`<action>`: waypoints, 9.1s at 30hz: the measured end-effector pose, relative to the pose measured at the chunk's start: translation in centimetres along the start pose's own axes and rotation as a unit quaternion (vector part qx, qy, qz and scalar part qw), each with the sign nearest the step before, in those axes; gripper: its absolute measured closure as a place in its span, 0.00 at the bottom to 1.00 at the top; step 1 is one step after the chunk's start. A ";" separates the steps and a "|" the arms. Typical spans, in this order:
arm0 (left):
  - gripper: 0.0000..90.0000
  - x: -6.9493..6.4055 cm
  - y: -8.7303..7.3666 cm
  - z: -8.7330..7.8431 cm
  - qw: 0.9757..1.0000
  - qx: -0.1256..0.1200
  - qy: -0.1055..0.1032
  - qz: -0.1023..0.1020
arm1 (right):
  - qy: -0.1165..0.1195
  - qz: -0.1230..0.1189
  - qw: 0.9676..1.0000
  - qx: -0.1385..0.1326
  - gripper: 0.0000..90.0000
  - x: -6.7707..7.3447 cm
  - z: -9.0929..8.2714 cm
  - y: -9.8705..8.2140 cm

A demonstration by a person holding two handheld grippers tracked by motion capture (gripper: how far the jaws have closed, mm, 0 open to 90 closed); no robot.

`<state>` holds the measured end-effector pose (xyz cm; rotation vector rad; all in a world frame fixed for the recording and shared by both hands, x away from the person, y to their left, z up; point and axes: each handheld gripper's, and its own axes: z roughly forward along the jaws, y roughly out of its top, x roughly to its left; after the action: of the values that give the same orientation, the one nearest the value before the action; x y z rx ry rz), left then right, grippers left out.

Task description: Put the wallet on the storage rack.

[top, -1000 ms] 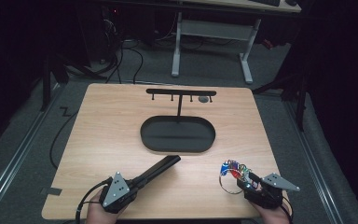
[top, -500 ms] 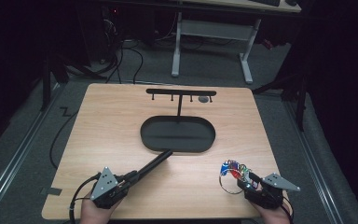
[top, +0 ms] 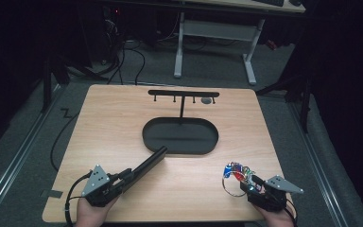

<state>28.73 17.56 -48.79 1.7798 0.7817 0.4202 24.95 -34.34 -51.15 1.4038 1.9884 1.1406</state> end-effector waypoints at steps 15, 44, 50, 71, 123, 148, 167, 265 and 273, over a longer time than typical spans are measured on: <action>0.88 2.1 -0.5 -0.2 0.999 -0.011 0.005 -0.038 | 0.000 -0.002 1.000 -0.001 0.44 0.1 0.0 0.0; 0.68 0.5 -0.6 1.0 0.998 0.069 0.009 0.005 | 0.008 -0.013 1.000 0.005 0.44 0.1 0.2 0.1; 0.69 -0.2 -0.4 1.6 0.995 0.092 0.030 0.033 | 0.012 -0.012 1.000 0.005 0.44 0.0 0.0 0.1; 0.74 -1.0 3.1 3.2 0.964 0.250 0.046 0.073 | 0.056 -0.040 0.997 -0.017 0.44 0.9 0.1 0.9; 0.82 -2.0 9.7 5.5 0.939 0.276 0.023 0.201 | 0.050 -0.023 0.998 -0.019 0.44 0.3 0.2 0.9; 0.82 -3.3 14.1 10.2 0.903 0.271 0.023 0.331 | 0.022 0.021 0.999 -0.033 0.45 -1.3 -1.3 -0.5; 0.82 -4.5 14.6 18.0 0.857 0.264 0.020 0.443 | 0.017 0.020 0.998 -0.051 0.46 -1.6 -3.5 -2.4; 0.65 -1.1 -1.7 4.5 0.987 0.136 0.031 0.074 | 0.044 0.008 0.999 -0.028 0.47 -1.1 -2.3 -2.1; 0.57 -0.1 -1.8 4.0 0.992 0.123 0.013 0.031 | 0.035 0.015 0.999 -0.032 0.48 -1.5 -2.5 -2.2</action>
<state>30.67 15.04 -51.85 2.0362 0.8271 0.4023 22.46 -37.00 -51.69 1.3840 1.9656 1.2729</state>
